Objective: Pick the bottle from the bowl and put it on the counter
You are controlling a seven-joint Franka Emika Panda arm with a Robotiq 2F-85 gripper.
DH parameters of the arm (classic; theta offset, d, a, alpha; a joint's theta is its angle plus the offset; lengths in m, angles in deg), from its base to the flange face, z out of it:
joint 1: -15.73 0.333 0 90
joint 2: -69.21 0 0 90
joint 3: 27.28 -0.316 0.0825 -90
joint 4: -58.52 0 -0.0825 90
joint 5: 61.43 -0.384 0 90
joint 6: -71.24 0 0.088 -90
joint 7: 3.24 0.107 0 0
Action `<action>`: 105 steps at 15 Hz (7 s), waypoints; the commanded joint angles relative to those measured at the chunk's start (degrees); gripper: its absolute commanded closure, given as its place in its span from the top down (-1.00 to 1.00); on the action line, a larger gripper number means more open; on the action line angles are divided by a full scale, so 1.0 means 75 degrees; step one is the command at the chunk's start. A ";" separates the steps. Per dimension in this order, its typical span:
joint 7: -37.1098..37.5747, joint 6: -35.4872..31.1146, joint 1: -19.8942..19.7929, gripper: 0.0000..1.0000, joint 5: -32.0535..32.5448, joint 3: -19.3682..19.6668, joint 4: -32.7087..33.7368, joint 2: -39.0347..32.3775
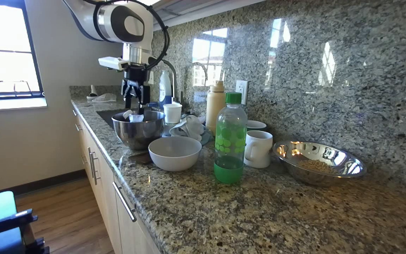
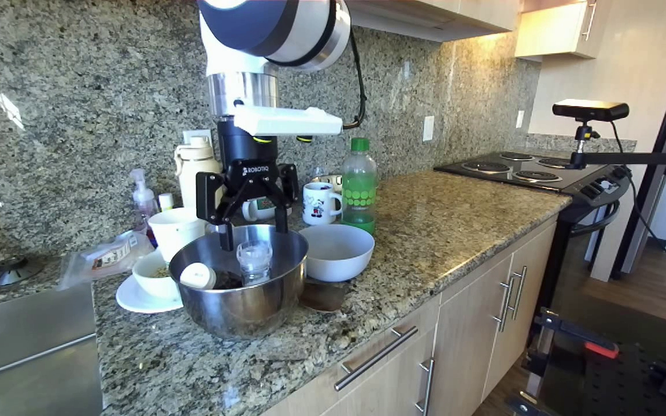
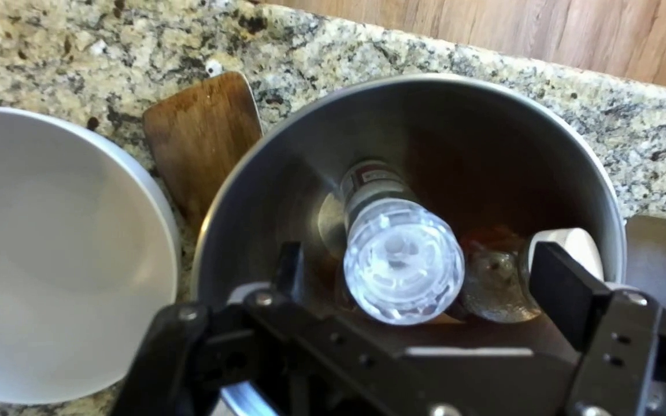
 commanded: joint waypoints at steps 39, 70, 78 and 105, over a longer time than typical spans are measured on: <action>0.0134 0.0080 0.0124 -0.39 0.0070 0.0115 0.0515 -0.0689; 0.2183 0.0322 -0.0367 -0.39 0.1667 0.1076 0.2036 -0.0017; 0.2629 0.0265 -0.0328 -0.39 0.1672 0.1278 0.2834 -0.1076; 0.2345 -0.0183 -0.0722 -0.39 0.0299 0.1534 0.4191 -0.2887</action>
